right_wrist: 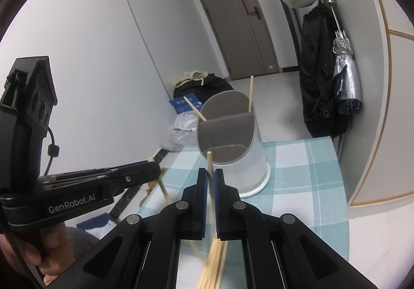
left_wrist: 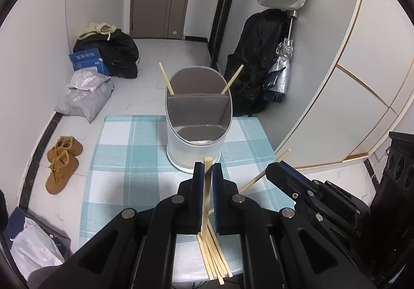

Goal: Organize utensils
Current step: 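Carry both held chopsticks up toward the utensil holder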

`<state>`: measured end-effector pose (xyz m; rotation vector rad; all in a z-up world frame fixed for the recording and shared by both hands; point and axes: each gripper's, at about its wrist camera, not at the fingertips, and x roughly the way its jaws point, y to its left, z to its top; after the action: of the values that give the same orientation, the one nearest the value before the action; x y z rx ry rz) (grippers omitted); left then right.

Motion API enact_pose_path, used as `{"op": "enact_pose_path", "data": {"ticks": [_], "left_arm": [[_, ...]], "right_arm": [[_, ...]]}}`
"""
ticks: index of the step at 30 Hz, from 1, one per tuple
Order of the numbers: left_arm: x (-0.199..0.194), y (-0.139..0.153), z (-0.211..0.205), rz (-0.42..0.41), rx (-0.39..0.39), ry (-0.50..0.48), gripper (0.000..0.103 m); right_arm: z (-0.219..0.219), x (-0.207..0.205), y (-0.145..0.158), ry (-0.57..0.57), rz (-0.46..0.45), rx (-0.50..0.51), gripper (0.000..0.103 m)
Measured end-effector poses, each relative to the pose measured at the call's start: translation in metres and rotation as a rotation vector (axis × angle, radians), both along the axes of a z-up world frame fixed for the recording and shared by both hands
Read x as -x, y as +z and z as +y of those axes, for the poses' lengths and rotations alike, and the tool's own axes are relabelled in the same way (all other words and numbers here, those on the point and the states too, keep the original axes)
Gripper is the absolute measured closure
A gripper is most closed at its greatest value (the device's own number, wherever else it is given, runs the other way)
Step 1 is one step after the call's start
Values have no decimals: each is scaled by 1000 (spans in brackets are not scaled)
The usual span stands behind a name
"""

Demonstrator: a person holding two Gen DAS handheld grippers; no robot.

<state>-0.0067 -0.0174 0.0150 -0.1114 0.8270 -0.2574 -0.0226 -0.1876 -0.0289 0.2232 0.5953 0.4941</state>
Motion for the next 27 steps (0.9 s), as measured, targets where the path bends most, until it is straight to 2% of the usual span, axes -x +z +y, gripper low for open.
{"op": "enact_pose_path", "data": {"ticks": [14,19,27], "left_arm": [[-5,24,-7,-26,1,-44,101],[-16,41,-7,-12,15,-64,101],[-36,82,-9,-45,33,-88,101]], "right_arm": [[3,1,18,-3,-19,0,99],[-3,-4,41,-2,-38,13,99],[-13,-28,95,-21,-90,44,99]]}}
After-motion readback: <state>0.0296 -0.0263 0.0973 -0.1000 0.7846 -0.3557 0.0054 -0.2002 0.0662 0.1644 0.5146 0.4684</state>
